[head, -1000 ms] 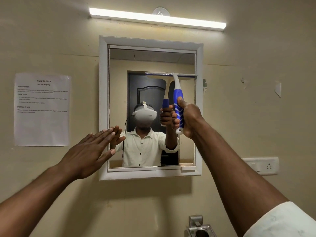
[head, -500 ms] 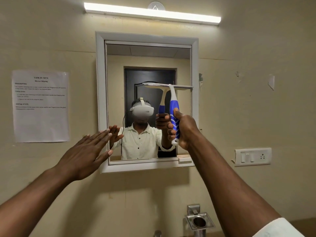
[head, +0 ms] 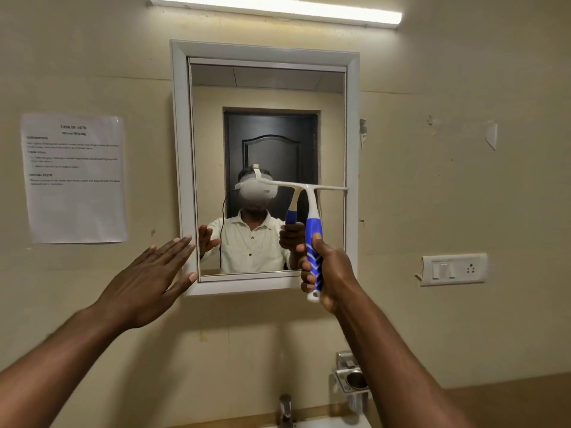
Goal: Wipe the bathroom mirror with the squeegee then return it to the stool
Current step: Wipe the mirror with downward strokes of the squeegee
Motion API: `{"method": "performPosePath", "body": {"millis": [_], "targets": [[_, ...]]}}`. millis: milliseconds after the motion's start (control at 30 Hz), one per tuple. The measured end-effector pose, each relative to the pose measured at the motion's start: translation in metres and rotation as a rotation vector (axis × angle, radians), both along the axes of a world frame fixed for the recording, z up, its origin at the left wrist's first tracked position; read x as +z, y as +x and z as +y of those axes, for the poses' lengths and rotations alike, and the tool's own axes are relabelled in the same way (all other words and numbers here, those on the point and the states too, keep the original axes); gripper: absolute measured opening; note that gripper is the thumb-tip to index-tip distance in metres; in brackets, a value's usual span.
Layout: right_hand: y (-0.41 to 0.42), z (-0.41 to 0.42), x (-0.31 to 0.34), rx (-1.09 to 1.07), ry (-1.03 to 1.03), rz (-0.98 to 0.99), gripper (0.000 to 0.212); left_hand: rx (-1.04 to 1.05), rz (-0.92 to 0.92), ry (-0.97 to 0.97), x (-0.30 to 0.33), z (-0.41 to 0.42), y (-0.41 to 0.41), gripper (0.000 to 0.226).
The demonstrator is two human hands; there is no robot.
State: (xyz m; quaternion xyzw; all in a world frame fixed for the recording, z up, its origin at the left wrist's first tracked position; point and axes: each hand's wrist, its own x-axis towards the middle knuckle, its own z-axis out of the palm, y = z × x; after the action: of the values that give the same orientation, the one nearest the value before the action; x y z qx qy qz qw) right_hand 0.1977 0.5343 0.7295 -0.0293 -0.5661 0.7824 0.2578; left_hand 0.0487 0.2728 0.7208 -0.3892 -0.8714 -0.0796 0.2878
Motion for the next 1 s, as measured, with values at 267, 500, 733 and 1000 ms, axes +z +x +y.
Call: {"method": "performPosePath", "body": {"millis": [267, 500, 733, 1000], "targets": [[0.003, -0.004, -0.060, -0.037, -0.025, -0.031, 0.037, 0.004, -0.022, -0.014, -0.016, 0.000, -0.002, 0.068], [0.009, -0.006, -0.100, -0.039, -0.063, -0.080, 0.038, 0.003, -0.035, -0.021, -0.028, 0.000, -0.005, 0.070], [0.021, -0.012, -0.116, -0.067, -0.063, -0.174, 0.037, -0.014, -0.055, -0.040, -0.039, 0.003, -0.010, 0.075], [0.036, -0.017, -0.104, -0.141, -0.034, -0.304, 0.024, -0.029, -0.043, -0.050, -0.043, 0.008, -0.010, 0.074]]}}
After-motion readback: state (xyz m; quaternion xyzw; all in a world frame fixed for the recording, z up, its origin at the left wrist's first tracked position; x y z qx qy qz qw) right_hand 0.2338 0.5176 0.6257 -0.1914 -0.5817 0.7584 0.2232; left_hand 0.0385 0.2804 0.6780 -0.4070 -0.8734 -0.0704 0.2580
